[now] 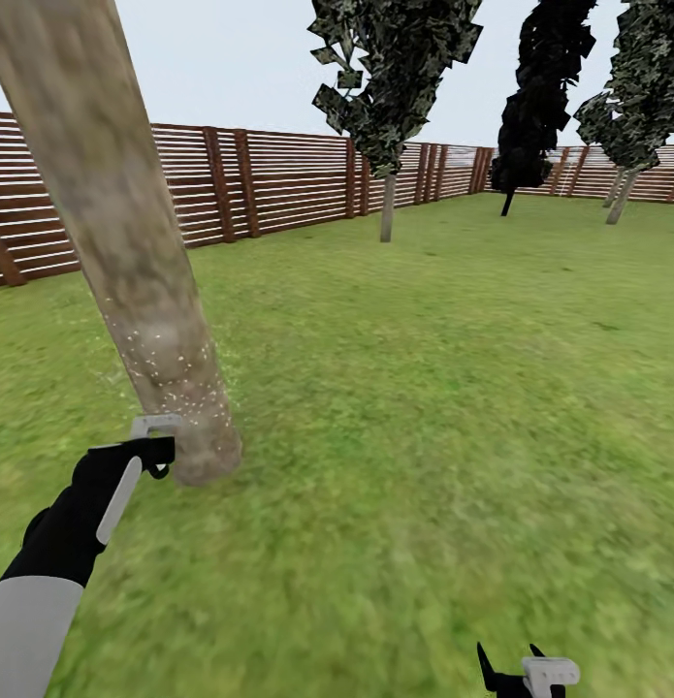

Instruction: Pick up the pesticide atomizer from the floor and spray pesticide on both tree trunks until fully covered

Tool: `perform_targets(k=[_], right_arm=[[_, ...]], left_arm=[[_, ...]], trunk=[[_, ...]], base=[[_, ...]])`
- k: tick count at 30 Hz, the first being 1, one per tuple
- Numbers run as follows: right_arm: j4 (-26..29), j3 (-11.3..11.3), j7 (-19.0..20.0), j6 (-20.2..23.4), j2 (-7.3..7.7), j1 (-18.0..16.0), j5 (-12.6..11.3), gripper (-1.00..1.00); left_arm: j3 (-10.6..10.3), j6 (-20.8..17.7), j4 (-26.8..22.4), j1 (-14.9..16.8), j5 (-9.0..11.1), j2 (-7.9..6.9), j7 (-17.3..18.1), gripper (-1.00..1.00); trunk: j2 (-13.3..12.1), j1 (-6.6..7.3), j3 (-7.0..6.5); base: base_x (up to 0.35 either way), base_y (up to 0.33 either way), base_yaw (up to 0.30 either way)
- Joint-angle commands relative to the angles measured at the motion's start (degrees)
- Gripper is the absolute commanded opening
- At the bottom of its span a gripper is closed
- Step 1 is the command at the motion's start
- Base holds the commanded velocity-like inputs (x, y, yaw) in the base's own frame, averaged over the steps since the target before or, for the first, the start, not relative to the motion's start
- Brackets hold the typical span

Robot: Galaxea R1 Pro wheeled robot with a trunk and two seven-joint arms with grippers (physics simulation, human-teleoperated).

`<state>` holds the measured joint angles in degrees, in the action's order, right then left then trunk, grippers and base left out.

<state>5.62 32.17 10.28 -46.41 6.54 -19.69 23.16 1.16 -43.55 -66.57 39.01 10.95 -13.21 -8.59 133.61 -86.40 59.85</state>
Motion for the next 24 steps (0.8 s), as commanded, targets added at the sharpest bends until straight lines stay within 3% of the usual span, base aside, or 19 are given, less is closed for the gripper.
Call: perform_targets(k=[1,9,13,16,18,21,24], right_arm=[[0.00,0.00,0.00,0.00,0.00,0.00,-0.03,1.00],[0.00,0.00,0.00,0.00,-0.04,0.00,-0.02,1.00],[0.00,0.00,0.00,0.00,-0.04,0.00,0.00,1.00],[0.00,0.00,0.00,0.00,-0.04,0.00,0.00,1.00],[0.00,0.00,0.00,0.00,-0.04,0.00,0.03,1.00],[0.00,0.00,0.00,0.00,-0.02,0.00,0.02,1.00],[0.00,0.00,0.00,0.00,-0.04,0.00,-0.01,1.00]], left_arm=[[0.00,0.02,-0.03,0.04,0.00,0.01,-0.04,-1.00],[0.16,-0.04,-1.27,0.30,-0.11,0.48,-0.12,-1.00],[-0.01,-0.04,-1.71,0.41,-0.03,0.55,-0.12,-1.00],[0.28,0.09,-1.45,0.15,-0.18,1.47,-0.83,-1.00],[0.32,0.46,-0.84,-0.51,0.04,1.44,-0.87,-1.00],[0.15,1.11,-0.46,-4.58,0.52,1.57,-0.55,-1.00],[0.01,6.26,6.68,-5.56,0.15,3.41,-0.32,-1.00]], trunk=[[0.00,0.00,0.00],[0.00,0.00,0.00],[0.00,0.00,0.00],[0.00,0.00,0.00],[0.00,0.00,0.00],[0.00,0.00,0.00],[0.00,0.00,0.00]], base=[[0.222,-0.201,0.038],[0.198,-0.205,0.170],[0.004,-0.270,0.007],[-0.233,-0.150,0.000],[-0.137,-0.018,0.000],[-0.028,-0.004,0.000],[-0.003,0.000,0.000]])
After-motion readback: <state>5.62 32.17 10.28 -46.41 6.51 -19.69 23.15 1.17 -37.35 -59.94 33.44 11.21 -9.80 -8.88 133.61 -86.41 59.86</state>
